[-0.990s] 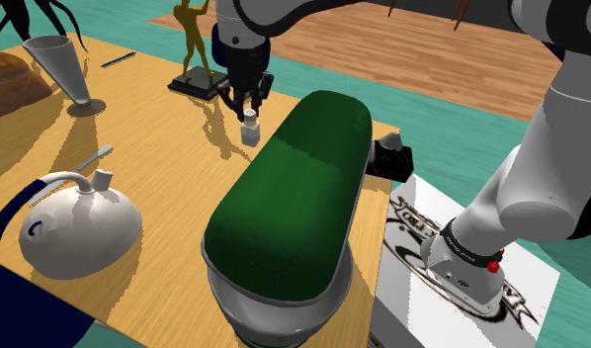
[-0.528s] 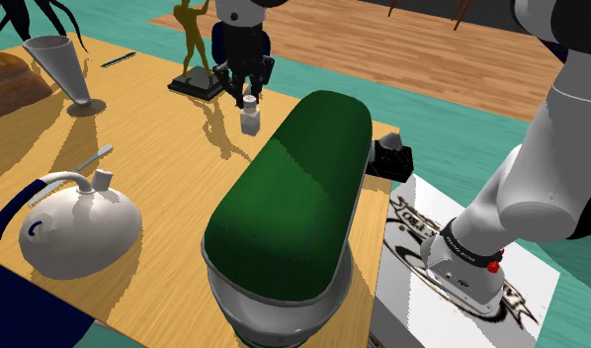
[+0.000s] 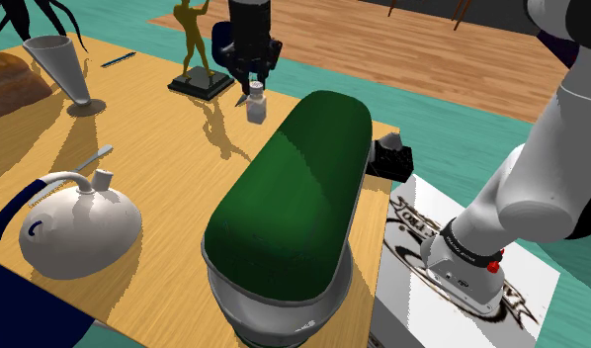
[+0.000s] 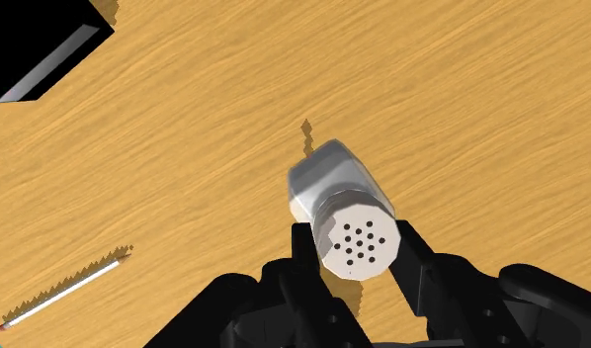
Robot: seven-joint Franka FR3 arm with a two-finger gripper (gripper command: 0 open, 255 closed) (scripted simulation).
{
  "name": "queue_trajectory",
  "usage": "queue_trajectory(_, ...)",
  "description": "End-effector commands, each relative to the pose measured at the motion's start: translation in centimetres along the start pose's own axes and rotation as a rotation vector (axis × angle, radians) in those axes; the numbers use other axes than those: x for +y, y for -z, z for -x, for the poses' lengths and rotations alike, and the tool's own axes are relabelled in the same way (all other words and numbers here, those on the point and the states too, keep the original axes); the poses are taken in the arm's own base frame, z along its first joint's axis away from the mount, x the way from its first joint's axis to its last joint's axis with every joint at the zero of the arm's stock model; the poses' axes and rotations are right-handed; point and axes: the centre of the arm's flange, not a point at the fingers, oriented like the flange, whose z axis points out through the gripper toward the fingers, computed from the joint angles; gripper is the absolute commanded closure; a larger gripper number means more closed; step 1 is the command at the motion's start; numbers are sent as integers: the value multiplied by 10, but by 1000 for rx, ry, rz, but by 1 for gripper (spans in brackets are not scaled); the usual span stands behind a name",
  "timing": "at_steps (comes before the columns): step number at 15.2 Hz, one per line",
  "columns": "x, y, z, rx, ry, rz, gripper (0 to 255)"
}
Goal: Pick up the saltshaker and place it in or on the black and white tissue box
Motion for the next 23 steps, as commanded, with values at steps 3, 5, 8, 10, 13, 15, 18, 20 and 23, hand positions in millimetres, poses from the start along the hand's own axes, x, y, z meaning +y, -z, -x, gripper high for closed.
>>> queue_trajectory(3, 43, 7, 26, 0, 0, 0, 255)
queue_trajectory(5, 65, 9, 39, 0, 0, 0, 255)
queue_trajectory(8, 100, 13, 58, 0, 0, 0, 255)
queue_trajectory(10, 122, 16, 71, 0, 0, 0, 255)
queue_trajectory(13, 157, 20, 91, 0, 0, 0, 255)
queue_trajectory(15, 179, 23, 104, 0, 0, 0, 255)
queue_trajectory(18, 214, 27, 123, 0, 0, 0, 255)
queue_trajectory(20, 236, 29, 137, 0, 0, 0, 255)
queue_trajectory(23, 271, 34, 156, 0, 0, 0, 255)
